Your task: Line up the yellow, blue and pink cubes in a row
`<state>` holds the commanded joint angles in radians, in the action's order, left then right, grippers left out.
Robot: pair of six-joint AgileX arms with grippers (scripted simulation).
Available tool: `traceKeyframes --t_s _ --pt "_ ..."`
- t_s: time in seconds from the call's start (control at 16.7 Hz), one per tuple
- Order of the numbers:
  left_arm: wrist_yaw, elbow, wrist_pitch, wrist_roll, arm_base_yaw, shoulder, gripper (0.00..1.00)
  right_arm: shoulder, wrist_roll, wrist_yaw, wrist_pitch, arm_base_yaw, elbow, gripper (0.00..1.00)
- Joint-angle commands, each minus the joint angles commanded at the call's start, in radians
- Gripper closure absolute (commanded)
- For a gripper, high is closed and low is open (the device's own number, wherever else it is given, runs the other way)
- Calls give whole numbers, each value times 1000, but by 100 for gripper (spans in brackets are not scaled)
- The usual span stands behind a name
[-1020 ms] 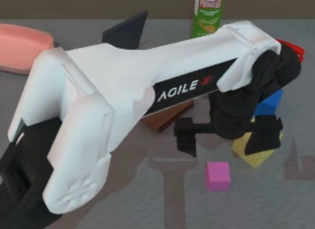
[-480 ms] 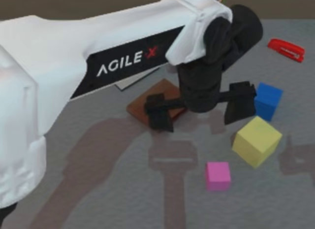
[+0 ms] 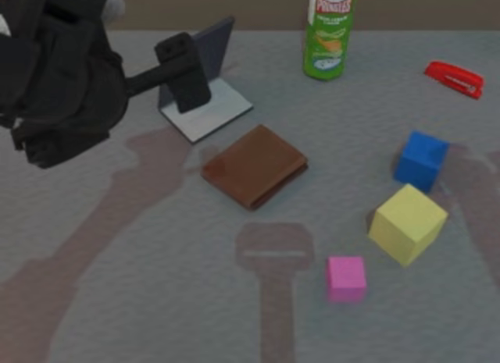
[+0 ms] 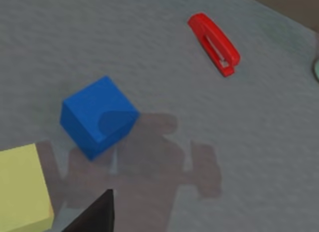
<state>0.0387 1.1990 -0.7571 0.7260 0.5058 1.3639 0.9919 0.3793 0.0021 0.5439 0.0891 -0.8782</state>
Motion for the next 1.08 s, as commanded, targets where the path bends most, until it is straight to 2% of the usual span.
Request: traceKeyframes --t_s 0.3,0.6,0.84,1.08 --pt "-7 -512 281 -236 -227 -569 0 589 197 3 291 46 -455 0" --pt "-20 -916 531 -488 -400 -1011 0 1040 363 3 530 85 -833 0" --pt "-32 -1117 685 -650 -490 -1253 0 1264 452 3 650 106 -1048 0" --pt "-39 -1199 757 -726 -526 -1363 0 1363 490 3 698 115 -1148 0"
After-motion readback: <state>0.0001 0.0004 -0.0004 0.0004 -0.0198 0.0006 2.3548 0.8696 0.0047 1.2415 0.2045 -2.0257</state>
